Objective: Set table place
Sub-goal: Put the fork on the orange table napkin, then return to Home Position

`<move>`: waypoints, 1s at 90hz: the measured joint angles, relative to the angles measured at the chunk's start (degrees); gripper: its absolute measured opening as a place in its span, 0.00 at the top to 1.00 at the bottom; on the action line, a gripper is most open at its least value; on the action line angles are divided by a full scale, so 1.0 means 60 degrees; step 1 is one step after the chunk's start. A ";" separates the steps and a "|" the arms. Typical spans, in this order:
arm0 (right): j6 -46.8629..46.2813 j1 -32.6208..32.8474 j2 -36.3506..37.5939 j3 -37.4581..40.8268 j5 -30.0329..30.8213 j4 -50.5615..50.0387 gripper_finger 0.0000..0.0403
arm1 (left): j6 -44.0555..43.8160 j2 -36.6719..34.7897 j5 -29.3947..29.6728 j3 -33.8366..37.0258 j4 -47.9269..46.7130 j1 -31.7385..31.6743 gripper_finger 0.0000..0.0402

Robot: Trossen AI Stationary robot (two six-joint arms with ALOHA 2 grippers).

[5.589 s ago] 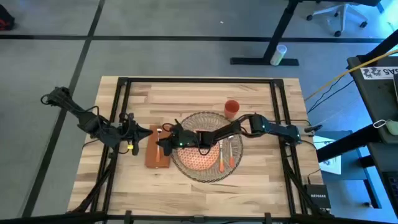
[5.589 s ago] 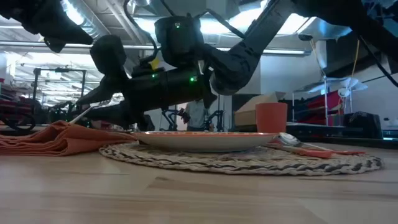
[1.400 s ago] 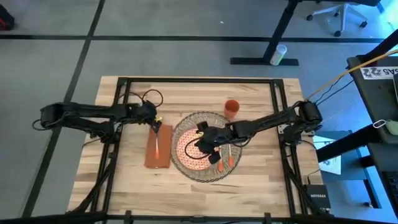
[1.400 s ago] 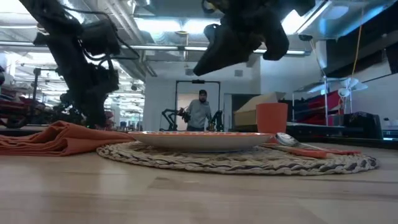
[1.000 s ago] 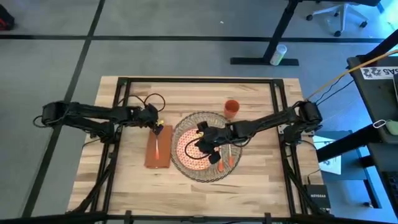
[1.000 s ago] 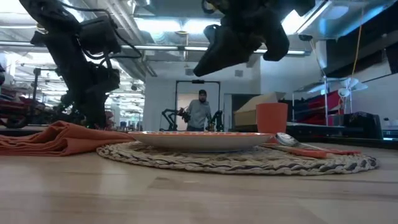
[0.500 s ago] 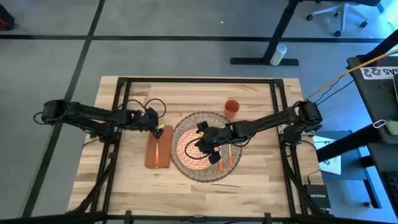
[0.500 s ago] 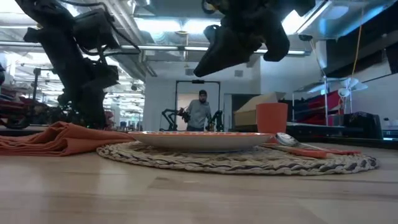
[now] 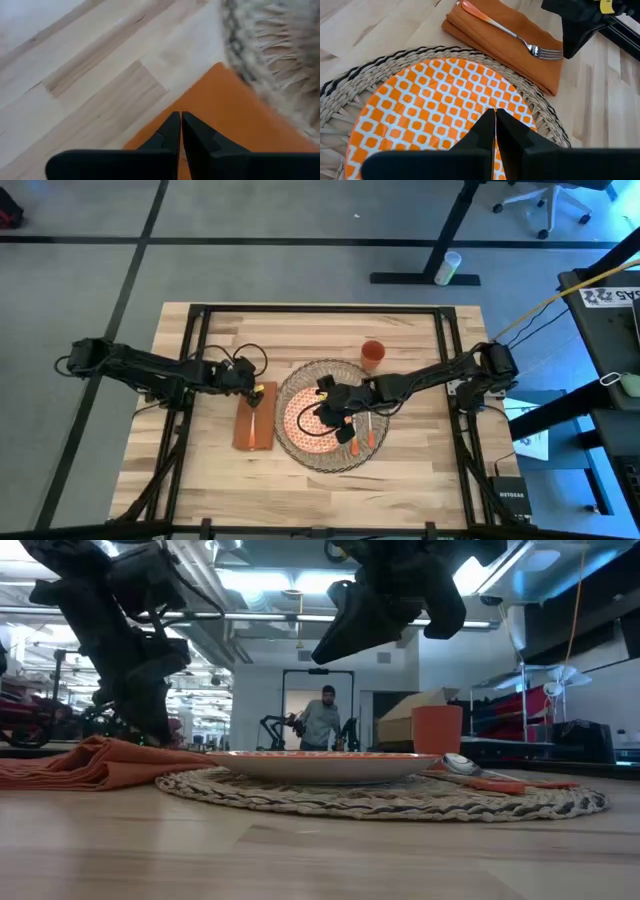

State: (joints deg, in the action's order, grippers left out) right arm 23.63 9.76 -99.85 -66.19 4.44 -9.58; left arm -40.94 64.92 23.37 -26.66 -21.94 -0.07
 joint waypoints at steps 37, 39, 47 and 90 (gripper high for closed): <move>0.0460 0.0452 0.1766 0.1477 0.0981 -0.0055 1.00 | 0.1463 -0.0943 0.0007 -0.0120 0.1435 0.1070 1.00; 0.0460 0.0431 0.1969 0.1708 0.0945 0.0136 1.00 | 0.1554 -0.1036 0.0006 -0.0120 0.1547 0.1113 1.00; 0.0418 0.0426 0.2767 0.2706 0.0905 0.0796 1.00 | 0.1909 -0.1392 0.0002 -0.0123 0.1887 0.1256 1.00; 0.0354 0.0437 0.6432 0.7085 0.0664 0.4451 1.00 | 0.3816 -0.2520 -0.0654 0.0430 0.3656 0.2642 1.00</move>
State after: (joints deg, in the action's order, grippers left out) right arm 25.76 12.38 -61.26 -23.69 8.43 17.12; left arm -18.05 49.80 19.44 -24.08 0.00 15.78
